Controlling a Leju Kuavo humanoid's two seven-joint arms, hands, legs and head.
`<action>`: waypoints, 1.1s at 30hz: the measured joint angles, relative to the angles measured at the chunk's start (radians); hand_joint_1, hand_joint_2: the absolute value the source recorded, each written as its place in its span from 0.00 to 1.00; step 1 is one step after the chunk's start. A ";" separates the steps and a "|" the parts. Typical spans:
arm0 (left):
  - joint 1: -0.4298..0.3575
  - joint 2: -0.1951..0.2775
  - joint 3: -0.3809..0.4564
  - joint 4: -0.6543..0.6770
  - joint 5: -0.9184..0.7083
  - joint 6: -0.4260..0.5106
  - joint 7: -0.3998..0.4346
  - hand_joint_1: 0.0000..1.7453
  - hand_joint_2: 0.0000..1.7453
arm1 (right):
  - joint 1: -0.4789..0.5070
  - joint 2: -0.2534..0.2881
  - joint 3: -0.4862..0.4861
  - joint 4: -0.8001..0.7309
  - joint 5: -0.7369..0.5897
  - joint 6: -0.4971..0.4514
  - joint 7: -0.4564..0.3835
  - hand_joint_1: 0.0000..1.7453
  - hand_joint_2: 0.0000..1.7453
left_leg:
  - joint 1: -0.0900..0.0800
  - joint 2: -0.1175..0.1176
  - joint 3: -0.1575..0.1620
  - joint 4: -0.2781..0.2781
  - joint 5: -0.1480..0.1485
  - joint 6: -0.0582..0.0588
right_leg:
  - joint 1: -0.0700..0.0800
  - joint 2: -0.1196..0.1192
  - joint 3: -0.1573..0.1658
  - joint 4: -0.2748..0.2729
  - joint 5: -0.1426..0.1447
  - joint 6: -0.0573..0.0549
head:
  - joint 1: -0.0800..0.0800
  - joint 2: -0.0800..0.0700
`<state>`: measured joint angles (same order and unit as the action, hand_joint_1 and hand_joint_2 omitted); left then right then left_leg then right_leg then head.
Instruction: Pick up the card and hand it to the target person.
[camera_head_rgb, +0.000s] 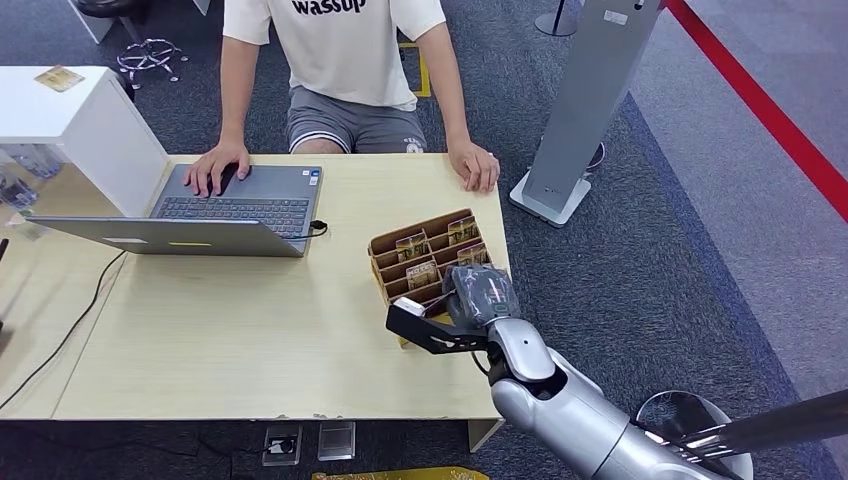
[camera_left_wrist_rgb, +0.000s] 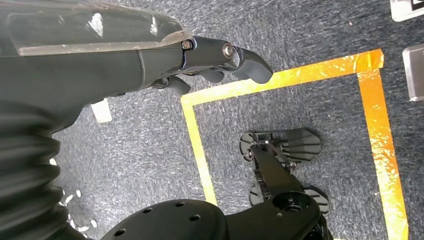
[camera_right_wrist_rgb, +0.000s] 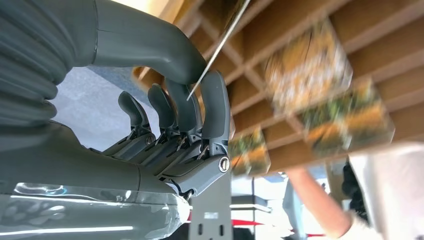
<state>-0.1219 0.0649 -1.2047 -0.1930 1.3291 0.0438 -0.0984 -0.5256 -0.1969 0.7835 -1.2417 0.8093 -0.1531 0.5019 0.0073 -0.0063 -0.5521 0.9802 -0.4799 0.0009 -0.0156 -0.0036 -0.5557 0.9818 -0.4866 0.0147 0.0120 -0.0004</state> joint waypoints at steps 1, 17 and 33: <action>0.002 0.001 0.000 0.000 0.002 0.001 0.000 0.00 1.00 | -0.001 -0.010 -0.007 -0.026 -0.005 0.008 0.012 0.82 1.00 | 0.000 0.000 0.000 0.000 0.000 0.000 | 0.000 0.000 0.000 0.000 0.000 0.000 | 0.000 0.000; 0.014 0.005 0.000 0.000 0.030 0.007 0.000 0.00 1.00 | -0.004 -0.128 -0.103 -0.400 -0.023 -0.012 0.076 0.82 1.00 | 0.000 0.000 0.000 0.000 0.000 0.000 | 0.000 0.000 0.000 0.000 0.000 0.000 | 0.000 0.000; 0.008 0.003 0.000 0.000 0.003 -0.005 0.003 0.00 1.00 | -0.054 -0.096 -0.128 -0.217 -0.067 -0.278 -0.118 0.82 1.00 | 0.000 0.000 -0.001 0.000 0.000 0.000 | 0.000 0.000 0.000 0.000 0.000 0.000 | 0.000 0.000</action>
<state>-0.1144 0.0681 -1.2051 -0.1930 1.3322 0.0389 -0.0951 -0.5796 -0.2924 0.6556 -1.4590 0.7424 -0.4312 0.3844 0.0073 -0.0067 -0.5530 0.9804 -0.4799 0.0010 -0.0156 -0.0038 -0.5559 0.9818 -0.4865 0.0149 0.0121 -0.0003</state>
